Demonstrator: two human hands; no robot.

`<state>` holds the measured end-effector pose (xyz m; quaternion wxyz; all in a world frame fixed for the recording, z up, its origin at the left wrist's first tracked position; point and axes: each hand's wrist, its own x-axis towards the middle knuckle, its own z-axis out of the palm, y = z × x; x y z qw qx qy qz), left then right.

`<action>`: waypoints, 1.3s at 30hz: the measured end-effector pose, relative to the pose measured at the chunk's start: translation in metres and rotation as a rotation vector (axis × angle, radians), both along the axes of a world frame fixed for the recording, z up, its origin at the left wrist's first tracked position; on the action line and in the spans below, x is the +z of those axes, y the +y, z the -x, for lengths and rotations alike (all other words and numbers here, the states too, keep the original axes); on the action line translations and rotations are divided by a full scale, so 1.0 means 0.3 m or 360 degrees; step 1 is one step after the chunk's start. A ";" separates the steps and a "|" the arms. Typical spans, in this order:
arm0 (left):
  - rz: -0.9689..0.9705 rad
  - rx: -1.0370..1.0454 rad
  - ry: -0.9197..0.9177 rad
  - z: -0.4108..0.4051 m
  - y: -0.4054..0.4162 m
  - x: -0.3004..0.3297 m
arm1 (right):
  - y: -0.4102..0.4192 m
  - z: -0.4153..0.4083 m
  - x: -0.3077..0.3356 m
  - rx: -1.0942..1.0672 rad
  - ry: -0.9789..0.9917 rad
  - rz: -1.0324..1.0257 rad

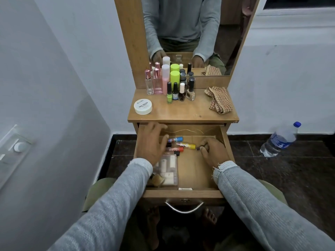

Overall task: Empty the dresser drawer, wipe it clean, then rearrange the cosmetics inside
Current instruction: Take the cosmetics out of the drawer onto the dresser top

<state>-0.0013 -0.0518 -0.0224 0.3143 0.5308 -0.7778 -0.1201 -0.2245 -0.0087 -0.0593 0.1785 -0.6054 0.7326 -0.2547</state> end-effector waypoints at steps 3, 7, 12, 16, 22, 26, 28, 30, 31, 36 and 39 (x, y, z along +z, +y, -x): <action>-0.0254 -0.0104 -0.0006 0.062 0.040 -0.053 | 0.007 -0.005 0.007 -0.0098 0.0162 0.0033; -0.0338 -0.0158 -0.0064 0.093 0.058 -0.087 | 0.000 -0.002 -0.015 -0.0020 0.0415 -0.0192; -0.0412 -0.0057 -0.0072 0.059 0.050 -0.093 | -0.018 -0.002 -0.022 0.0142 0.0678 -0.0387; -0.0476 0.0012 0.0011 0.039 0.039 -0.097 | -0.019 -0.004 -0.009 0.0193 0.0844 -0.0383; -0.0581 0.0113 0.0268 0.022 0.028 -0.111 | -0.008 0.003 -0.007 0.0250 0.0558 -0.0191; -0.0699 -0.0145 0.0474 0.041 0.045 -0.102 | 0.007 -0.043 0.009 0.0378 0.0064 0.0011; -0.0747 -0.0301 0.0463 0.055 0.054 -0.105 | 0.017 -0.078 0.019 0.0449 -0.0148 0.0057; -0.0745 -0.0343 0.0469 0.063 0.057 -0.110 | 0.019 -0.109 0.025 0.0506 -0.0307 0.0034; -0.0731 -0.0319 0.0495 0.063 0.056 -0.111 | 0.016 -0.119 0.028 0.0515 -0.0383 0.0009; -0.0636 -0.0060 0.0710 0.030 0.041 -0.074 | -0.012 -0.123 0.041 0.0262 -0.0725 0.0100; -0.0563 0.0316 0.1057 -0.002 0.028 -0.051 | -0.030 -0.081 0.021 0.0016 -0.0664 0.0124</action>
